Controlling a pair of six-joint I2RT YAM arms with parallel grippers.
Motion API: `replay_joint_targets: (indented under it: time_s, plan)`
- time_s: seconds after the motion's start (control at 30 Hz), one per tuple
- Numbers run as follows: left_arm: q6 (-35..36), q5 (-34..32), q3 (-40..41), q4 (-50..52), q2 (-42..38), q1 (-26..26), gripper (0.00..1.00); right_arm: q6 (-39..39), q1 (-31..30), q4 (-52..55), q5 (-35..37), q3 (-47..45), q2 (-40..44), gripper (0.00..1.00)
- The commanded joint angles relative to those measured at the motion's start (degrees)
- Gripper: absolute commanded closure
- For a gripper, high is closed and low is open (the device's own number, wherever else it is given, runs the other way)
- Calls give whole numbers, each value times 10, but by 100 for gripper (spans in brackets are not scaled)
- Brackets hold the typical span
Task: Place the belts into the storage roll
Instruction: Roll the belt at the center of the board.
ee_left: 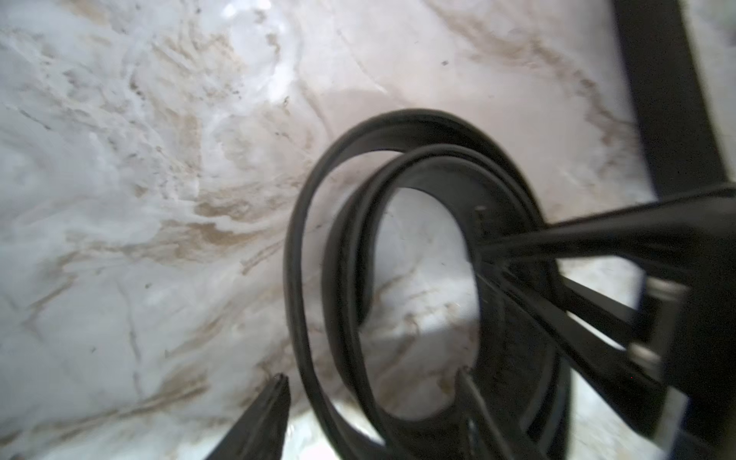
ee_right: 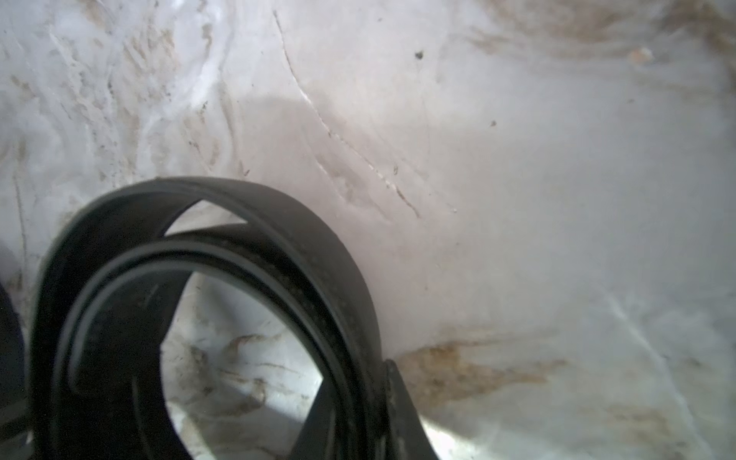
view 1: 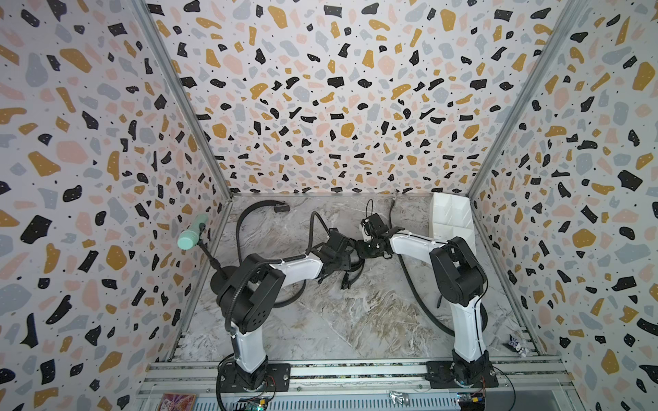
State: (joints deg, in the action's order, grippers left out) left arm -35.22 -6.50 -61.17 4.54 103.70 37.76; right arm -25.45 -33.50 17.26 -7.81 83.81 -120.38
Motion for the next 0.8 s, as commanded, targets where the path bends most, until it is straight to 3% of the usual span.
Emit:
replay_joint_targets:
  time_s: [0.0, 0.23, 0.5, 0.6, 0.77]
  plan:
    - [-2, 27, 9, 7, -21, 13, 33, 6, -2, 78, 12, -1, -16, 100]
    - [4, 37, 32, 37, -27, 50, 34, 8, -1, 75, 10, -3, -18, 100]
    - [-4, 6, 35, 57, -22, 54, 46, 8, 0, 68, 9, -11, -15, 100]
    - [-9, -16, 40, 63, -20, 54, 57, 8, 0, 65, 9, -16, -13, 100]
    - [-25, -60, 42, 84, -8, 49, 85, 10, 0, 68, 12, -21, -8, 100]
